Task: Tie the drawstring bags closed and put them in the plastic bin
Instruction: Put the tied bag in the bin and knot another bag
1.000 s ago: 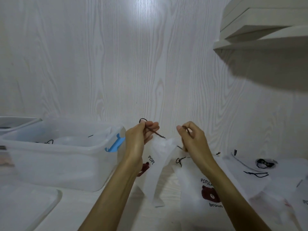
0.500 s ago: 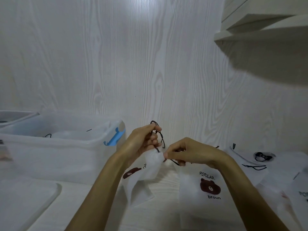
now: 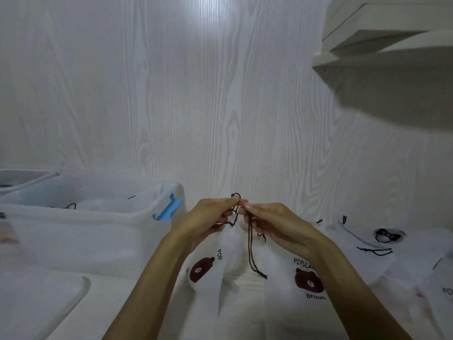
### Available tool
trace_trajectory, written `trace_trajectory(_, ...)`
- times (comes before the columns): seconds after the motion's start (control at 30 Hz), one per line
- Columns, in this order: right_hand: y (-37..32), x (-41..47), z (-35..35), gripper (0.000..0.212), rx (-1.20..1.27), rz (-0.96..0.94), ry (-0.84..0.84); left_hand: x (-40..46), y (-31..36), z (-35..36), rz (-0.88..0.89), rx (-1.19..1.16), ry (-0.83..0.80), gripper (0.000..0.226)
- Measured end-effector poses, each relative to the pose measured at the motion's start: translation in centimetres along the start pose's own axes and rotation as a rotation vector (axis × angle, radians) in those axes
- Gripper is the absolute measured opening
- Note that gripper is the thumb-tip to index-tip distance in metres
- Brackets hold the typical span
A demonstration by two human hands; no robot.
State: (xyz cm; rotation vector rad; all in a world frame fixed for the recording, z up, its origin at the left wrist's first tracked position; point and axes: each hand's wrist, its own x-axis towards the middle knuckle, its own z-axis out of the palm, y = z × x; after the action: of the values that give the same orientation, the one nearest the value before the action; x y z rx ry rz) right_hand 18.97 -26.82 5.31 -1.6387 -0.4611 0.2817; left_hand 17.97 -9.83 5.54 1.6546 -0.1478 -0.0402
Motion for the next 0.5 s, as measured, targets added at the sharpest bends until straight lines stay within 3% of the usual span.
trace_trajectory(0.1, 0.4, 0.1, 0.0, 0.029, 0.099, -0.046, 0.003, 0.3, 0.3, 0.3, -0.007, -0.136, -0.003, 0.027)
trace_trajectory(0.2, 0.6, 0.2, 0.1, 0.034, 0.051, -0.088, 0.113, 0.2, 0.8, 0.0, -0.014, -0.259, -0.042, 0.029)
trace_trajectory(0.4, 0.7, 0.1, 0.6, 0.021, -0.063, -0.235, 0.246, -0.5, 1.1, -0.2, -0.006, 0.009, -0.064, 0.029)
trace_trajectory(0.5, 0.8, 0.2, 0.8, 0.027, -0.116, -0.266, 0.314, -0.7, 1.1, -0.4, 0.020, 0.104, -0.045, 0.024)
